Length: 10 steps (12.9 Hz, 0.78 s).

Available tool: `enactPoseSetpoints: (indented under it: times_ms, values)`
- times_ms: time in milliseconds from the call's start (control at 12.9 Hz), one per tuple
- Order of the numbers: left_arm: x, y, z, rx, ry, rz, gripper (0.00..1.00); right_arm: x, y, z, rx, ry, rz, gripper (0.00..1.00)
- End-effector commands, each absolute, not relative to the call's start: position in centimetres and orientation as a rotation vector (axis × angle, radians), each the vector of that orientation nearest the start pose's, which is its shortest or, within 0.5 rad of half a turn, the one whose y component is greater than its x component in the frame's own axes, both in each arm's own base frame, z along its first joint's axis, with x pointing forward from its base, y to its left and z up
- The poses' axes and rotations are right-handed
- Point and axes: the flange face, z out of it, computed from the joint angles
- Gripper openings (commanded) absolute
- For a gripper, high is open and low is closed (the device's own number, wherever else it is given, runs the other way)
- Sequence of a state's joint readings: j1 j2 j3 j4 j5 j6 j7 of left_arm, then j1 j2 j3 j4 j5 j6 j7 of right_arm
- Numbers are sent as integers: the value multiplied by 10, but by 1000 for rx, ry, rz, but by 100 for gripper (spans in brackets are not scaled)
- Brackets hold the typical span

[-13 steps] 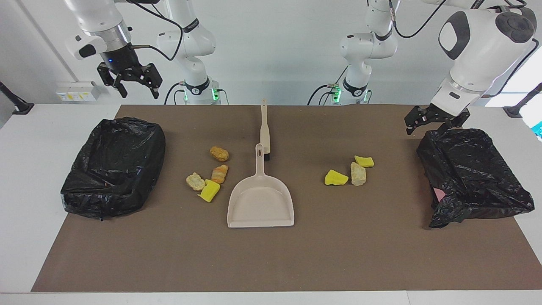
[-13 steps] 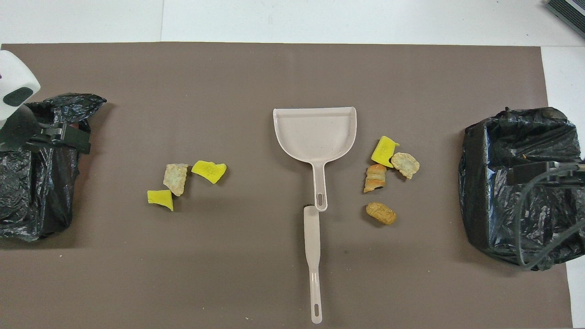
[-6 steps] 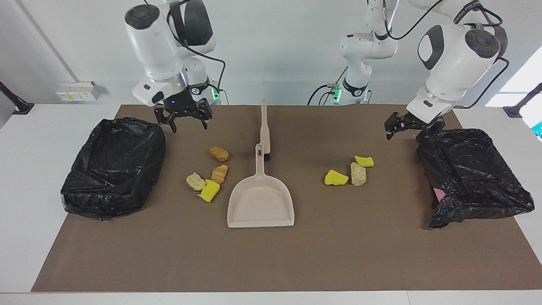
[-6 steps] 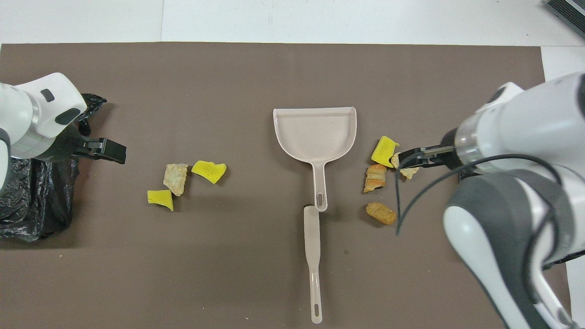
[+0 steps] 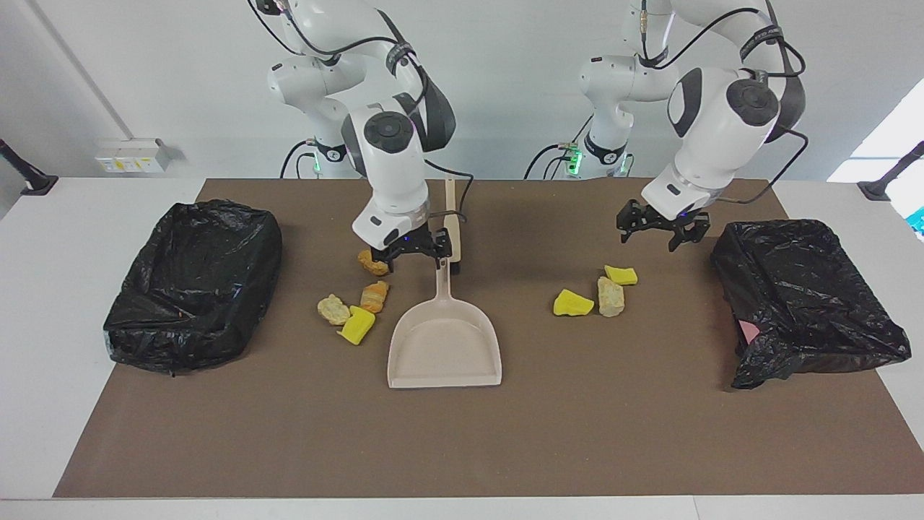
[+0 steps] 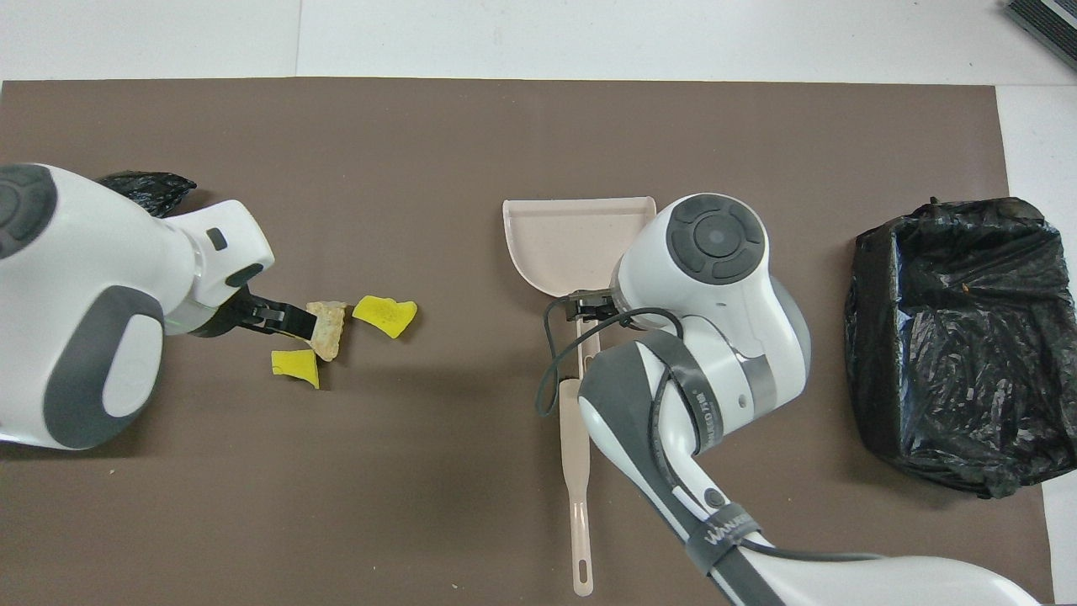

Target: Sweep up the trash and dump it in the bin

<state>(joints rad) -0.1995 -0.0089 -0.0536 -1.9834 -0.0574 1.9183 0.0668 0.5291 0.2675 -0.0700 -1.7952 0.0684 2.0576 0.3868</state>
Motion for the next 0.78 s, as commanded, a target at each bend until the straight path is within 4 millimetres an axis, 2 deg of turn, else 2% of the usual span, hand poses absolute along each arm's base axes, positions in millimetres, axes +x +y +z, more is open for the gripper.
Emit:
enactPoseSetpoints:
  times_ms: [0,155,233,311,388,466,543,699]
  values:
    - [486,-160,433,-3145,549,69,100,548,298,368,-3098,-55,109,100]
    - [463,-183,409,-3134,578,75,100,540,291,344,-3100,-67,105,100]
    - [452,-189,399,-3141,543,48,100,538,291,340,-3102,-71,109,100]
    - [442,-198,395,-3142,546,25,100,536,295,339,-3103,-85,113,93]
    - [439,-198,395,-3142,546,25,100,536,297,340,-3103,-74,109,56]
    - [437,-201,396,-3142,536,30,100,536,298,342,-3102,-72,107,32]
    - [434,-207,396,-3144,527,29,100,535,300,343,-3105,-79,113,21]
    - [427,-220,398,-3145,520,29,100,537,301,345,-3103,-91,109,14]
